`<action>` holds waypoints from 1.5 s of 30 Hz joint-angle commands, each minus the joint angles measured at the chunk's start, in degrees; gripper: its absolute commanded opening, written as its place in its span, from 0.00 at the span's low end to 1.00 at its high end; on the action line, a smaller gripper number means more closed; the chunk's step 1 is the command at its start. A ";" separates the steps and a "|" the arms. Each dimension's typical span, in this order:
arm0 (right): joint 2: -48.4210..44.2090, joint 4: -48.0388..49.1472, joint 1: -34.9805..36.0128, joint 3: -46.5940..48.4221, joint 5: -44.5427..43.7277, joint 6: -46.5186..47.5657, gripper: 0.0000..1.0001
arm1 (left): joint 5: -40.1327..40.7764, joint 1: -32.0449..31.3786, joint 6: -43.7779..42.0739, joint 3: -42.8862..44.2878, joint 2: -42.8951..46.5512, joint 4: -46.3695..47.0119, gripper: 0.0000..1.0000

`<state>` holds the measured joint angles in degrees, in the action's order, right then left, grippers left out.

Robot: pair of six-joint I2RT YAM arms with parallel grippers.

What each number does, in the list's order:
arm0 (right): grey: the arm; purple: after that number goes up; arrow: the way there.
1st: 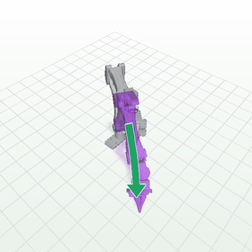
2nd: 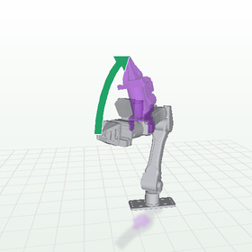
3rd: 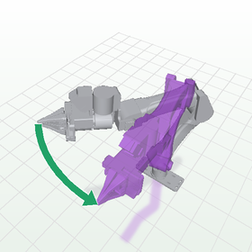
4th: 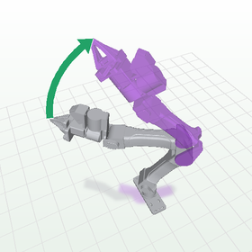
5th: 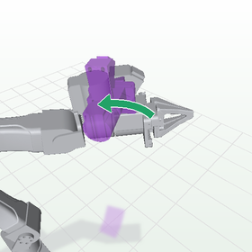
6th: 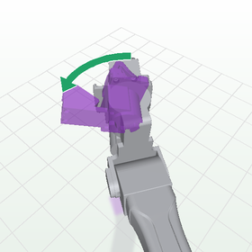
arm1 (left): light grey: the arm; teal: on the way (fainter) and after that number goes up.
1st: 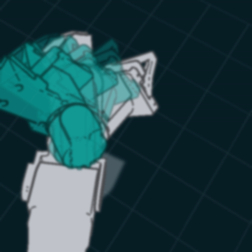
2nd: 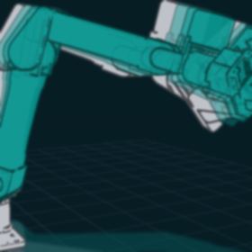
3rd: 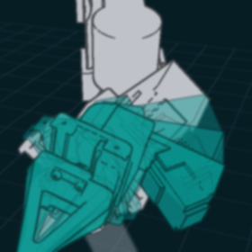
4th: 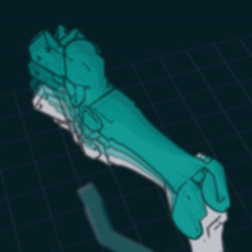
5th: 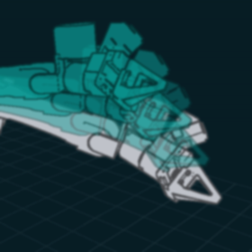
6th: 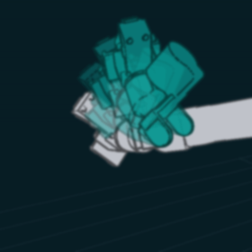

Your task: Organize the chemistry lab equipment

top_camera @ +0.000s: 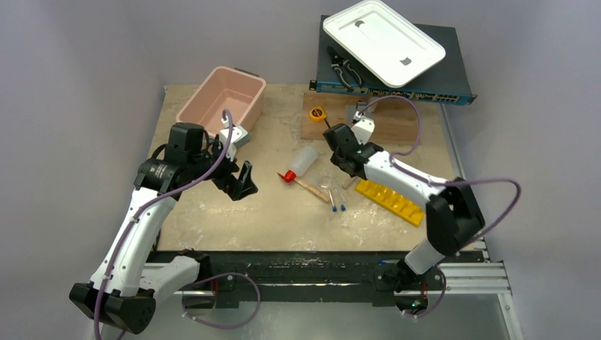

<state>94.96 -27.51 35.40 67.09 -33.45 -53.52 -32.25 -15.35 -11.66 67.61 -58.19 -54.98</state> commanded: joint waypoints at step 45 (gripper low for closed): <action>-25.39 27.20 17.68 -3.59 60.78 18.61 0.00 | -15.12 -0.47 -70.68 -15.44 29.07 12.87 1.00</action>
<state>68.14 -3.29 52.88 58.78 19.42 -32.86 -47.94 -15.16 -61.54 57.28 -31.57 -48.99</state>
